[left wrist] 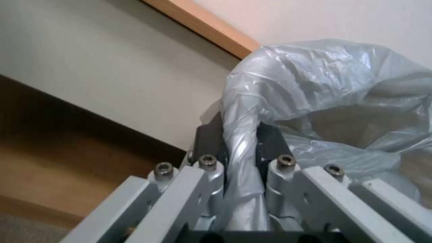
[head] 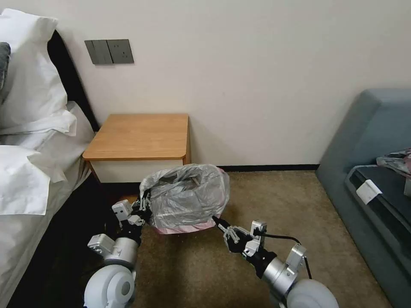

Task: Pick up the garbage bag from the table and place it over the trash can.

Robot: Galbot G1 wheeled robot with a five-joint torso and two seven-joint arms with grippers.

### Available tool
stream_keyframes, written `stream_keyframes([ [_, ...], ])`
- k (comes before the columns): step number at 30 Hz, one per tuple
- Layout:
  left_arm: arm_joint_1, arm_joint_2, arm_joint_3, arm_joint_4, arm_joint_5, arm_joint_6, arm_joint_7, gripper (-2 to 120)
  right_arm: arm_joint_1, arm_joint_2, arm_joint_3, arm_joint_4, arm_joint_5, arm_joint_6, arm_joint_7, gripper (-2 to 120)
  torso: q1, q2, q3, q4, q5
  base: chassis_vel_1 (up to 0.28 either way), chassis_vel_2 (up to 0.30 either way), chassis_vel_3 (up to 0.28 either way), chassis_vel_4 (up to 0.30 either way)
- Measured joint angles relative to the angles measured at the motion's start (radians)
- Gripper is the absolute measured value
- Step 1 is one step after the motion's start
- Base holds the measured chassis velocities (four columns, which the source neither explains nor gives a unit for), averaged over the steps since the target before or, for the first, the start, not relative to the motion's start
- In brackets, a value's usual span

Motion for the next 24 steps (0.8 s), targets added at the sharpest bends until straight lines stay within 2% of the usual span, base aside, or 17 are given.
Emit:
stream_keyframes([
  [12, 0.029, 0.003, -0.005, -0.033, -0.123, 0.092, -0.006, 6, 0.044, -0.024, 0.011, -0.089, -0.023, 0.030, -0.008, 0, 0.000, 0.000, 0.000, 0.0001, 0.0000, 0.000, 0.000, 0.000, 0.000],
  [19, 0.017, 0.004, -0.006, -0.027, -0.131, 0.098, -0.007, 6, 0.048, -0.024, 0.012, -0.113, -0.044, 0.042, -0.014, 0, 0.000, 0.000, 0.000, 0.0001, 0.0001, 0.000, 0.000, 0.000, 0.000],
  [24, -0.003, 0.004, -0.008, 0.000, -0.112, 0.082, -0.007, 6, 0.004, -0.027, 0.018, -0.099, -0.109, 0.078, -0.054, 0, 0.000, 0.000, 0.000, 0.0000, 0.0000, 0.000, 0.000, 0.000, 0.000],
])
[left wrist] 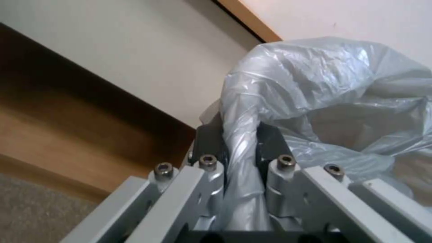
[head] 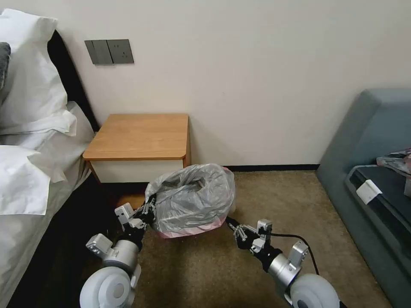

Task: Pick up the garbage bag from the table and place it over the trash can.

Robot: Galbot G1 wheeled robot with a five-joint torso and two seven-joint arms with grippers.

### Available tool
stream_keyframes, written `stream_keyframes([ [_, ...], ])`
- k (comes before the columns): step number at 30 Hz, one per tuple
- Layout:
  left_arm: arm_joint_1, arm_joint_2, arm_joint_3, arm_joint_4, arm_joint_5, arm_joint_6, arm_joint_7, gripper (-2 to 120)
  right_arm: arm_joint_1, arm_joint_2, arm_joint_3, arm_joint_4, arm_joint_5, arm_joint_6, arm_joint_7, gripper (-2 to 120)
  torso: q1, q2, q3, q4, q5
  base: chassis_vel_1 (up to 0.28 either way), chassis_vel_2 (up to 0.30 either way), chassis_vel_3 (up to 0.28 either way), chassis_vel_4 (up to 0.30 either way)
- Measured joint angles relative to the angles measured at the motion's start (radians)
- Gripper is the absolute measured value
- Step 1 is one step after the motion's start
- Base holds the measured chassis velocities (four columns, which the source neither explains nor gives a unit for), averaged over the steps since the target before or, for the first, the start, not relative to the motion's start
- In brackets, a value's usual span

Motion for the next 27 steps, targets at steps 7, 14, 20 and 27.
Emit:
stream_keyframes([
  [7, -0.022, -0.001, -0.001, 0.020, 0.042, -0.034, 0.000, 6, -0.067, -0.002, 0.022, 0.048, -0.037, 0.031, -0.091, 0, 0.000, 0.000, 0.000, -0.0001, -0.0002, 0.000, 0.000, 0.000, 0.000],
  [14, -0.028, -0.001, -0.002, 0.022, 0.057, -0.047, 0.000, 6, -0.054, 0.013, 0.010, 0.081, 0.062, 0.045, -0.128, 25, 0.000, 0.000, 0.000, 0.0000, -0.0001, 0.000, 0.000, 0.000, 0.000],
  [20, -0.019, -0.001, -0.005, 0.017, 0.058, -0.050, -0.001, 6, -0.023, 0.031, -0.002, 0.081, 0.134, 0.036, -0.098, 46, 0.000, 0.000, 0.000, 0.0001, -0.0001, 0.000, 0.000, 0.000, 0.000],
  [27, -0.010, -0.001, -0.006, 0.008, 0.060, -0.051, -0.001, 6, -0.013, 0.039, -0.002, 0.068, 0.143, 0.033, -0.090, 73, 0.000, 0.000, 0.000, 0.0001, -0.0001, 0.000, 0.000, 0.000, 0.000],
])
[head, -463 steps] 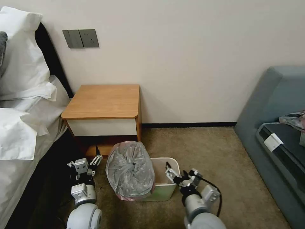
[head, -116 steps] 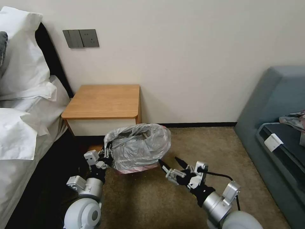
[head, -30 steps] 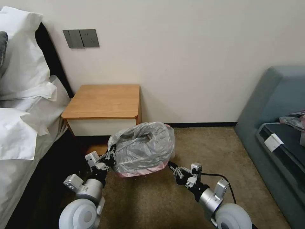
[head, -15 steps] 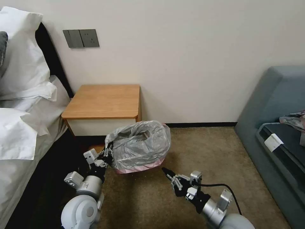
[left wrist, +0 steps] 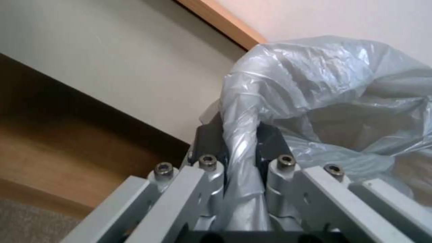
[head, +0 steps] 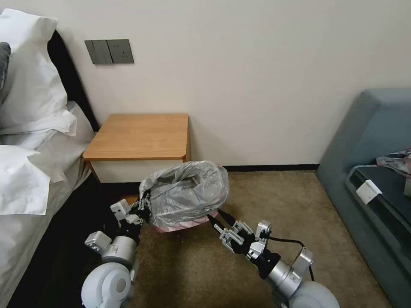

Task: Pick up the garbage bag from the table and place it over the trash can.

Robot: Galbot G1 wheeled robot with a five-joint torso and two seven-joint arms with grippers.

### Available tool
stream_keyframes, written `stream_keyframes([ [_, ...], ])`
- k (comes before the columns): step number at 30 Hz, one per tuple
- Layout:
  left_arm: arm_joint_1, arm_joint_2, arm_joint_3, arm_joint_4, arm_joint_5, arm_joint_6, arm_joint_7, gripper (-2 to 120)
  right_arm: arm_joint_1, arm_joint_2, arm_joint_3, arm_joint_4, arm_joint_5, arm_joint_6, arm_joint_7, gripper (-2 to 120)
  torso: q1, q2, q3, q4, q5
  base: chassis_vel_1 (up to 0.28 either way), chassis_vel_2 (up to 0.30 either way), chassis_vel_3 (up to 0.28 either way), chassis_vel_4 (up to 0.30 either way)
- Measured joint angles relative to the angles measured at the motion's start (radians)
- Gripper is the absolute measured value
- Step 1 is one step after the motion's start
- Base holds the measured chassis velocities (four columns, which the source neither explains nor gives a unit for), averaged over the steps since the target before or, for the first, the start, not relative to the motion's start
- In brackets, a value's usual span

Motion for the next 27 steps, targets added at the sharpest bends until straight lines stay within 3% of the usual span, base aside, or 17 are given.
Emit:
stream_keyframes([
  [8, 0.004, 0.001, 0.000, -0.003, 0.000, -0.001, -0.001, 6, 0.009, 0.009, 0.000, -0.010, 0.000, 0.000, 0.000, 99, 0.000, 0.000, 0.000, -0.0001, 0.0000, 0.000, 0.000, 0.000, 0.000],
  [15, 0.011, -0.001, 0.006, -0.003, 0.005, -0.001, -0.001, 6, 0.029, 0.017, -0.017, -0.015, 0.012, -0.007, 0.003, 99, 0.000, 0.000, 0.000, -0.0001, 0.0000, 0.000, 0.000, 0.000, 0.000],
  [20, 0.009, -0.002, 0.009, -0.003, 0.007, -0.001, -0.001, 6, 0.034, 0.021, -0.023, -0.017, 0.014, -0.011, 0.002, 93, 0.000, 0.000, 0.000, 0.0000, 0.0000, 0.000, 0.000, 0.000, 0.000],
  [27, -0.011, -0.001, 0.013, 0.002, 0.008, 0.003, -0.002, 6, 0.037, 0.023, -0.023, -0.018, 0.017, -0.016, 0.003, 65, 0.000, 0.000, 0.000, -0.0001, 0.0000, 0.000, 0.000, 0.000, 0.000],
])
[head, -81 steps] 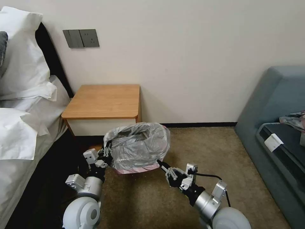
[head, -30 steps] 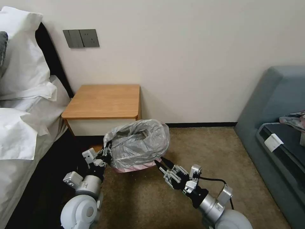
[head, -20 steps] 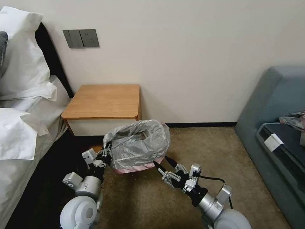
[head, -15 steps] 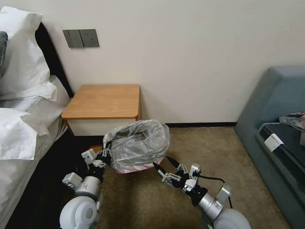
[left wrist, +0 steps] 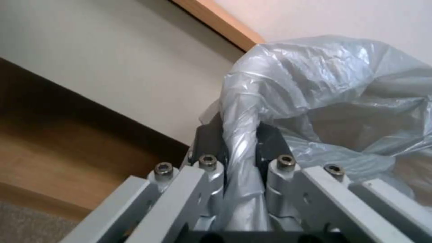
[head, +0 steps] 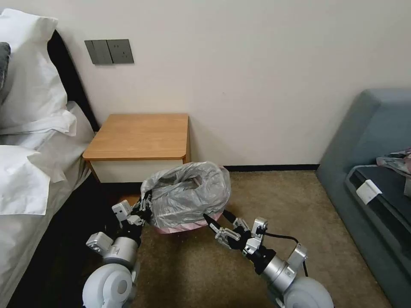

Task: Pick up the garbage bag from the table and place it over the trash can.

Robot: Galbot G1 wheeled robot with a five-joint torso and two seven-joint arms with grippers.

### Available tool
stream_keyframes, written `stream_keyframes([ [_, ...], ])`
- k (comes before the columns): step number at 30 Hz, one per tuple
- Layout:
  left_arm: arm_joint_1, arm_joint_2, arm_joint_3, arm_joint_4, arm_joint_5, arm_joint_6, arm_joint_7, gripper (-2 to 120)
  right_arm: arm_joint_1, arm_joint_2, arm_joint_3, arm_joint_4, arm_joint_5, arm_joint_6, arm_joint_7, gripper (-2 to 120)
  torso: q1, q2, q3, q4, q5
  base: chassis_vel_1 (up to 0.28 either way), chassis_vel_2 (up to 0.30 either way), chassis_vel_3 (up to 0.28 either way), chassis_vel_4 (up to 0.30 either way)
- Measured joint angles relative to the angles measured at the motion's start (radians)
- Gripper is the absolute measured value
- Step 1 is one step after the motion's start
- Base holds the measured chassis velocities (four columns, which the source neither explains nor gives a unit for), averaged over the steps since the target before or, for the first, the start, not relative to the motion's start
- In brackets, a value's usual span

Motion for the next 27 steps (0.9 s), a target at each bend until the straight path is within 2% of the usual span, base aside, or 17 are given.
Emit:
stream_keyframes([
  [1, -0.004, 0.000, 0.000, 0.001, 0.000, 0.001, 0.000, 6, 0.000, -0.001, 0.000, 0.001, 0.000, 0.000, 0.001, 61, 0.000, 0.000, 0.000, 0.0000, 0.0000, 0.000, 0.000, 0.000, 0.000],
  [2, -0.004, 0.000, 0.000, 0.001, 0.000, 0.001, 0.000, 6, 0.000, -0.001, 0.000, 0.001, 0.000, 0.000, 0.001, 61, 0.000, 0.000, 0.000, 0.0000, 0.0000, 0.000, 0.000, 0.000, 0.000],
  [5, -0.006, 0.000, 0.001, 0.001, 0.000, 0.002, 0.000, 6, 0.005, -0.003, 0.000, 0.001, 0.002, -0.001, 0.004, 45, 0.000, 0.000, 0.000, 0.0000, 0.0000, 0.000, 0.000, 0.000, 0.000],
  [6, -0.006, 0.000, 0.001, 0.001, 0.000, 0.002, 0.000, 6, 0.005, -0.003, 0.000, 0.001, 0.002, -0.001, 0.004, 45, 0.000, 0.000, 0.000, 0.0000, 0.0000, 0.000, 0.000, 0.000, 0.000],
  [9, -0.004, -0.001, 0.003, 0.001, 0.000, 0.002, 0.000, 6, 0.012, -0.003, 0.000, -0.002, 0.003, -0.001, 0.009, 30, 0.000, 0.000, 0.000, 0.0000, 0.0000, 0.000, 0.000, 0.000, 0.000],
  [13, -0.001, -0.001, 0.004, 0.002, 0.002, 0.002, 0.000, 6, 0.016, -0.003, 0.000, -0.003, 0.004, -0.001, 0.012, 22, 0.000, 0.000, 0.000, 0.0000, 0.0000, 0.000, 0.000, 0.000, 0.000],
  [17, 0.000, 0.000, 0.003, 0.002, 0.004, 0.002, 0.000, 6, 0.017, 0.003, -0.003, -0.003, 0.002, -0.001, 0.031, 3, 0.000, 0.000, 0.000, 0.0000, 0.0000, 0.000, 0.000, 0.000, 0.000],
  [19, 0.000, 0.000, 0.003, 0.002, 0.004, 0.002, 0.000, 6, 0.017, 0.006, -0.006, -0.003, -0.001, -0.002, 0.039, 0, 0.000, 0.000, 0.000, 0.0000, 0.0000, 0.000, 0.000, 0.000, 0.000],
  [27, 0.000, -0.002, 0.003, 0.001, 0.005, 0.002, 0.000, 6, 0.011, 0.017, -0.019, 0.007, -0.022, -0.014, 0.082, 0, 0.000, 0.000, 0.000, 0.0000, 0.0000, 0.000, 0.000, 0.000, 0.000],
])
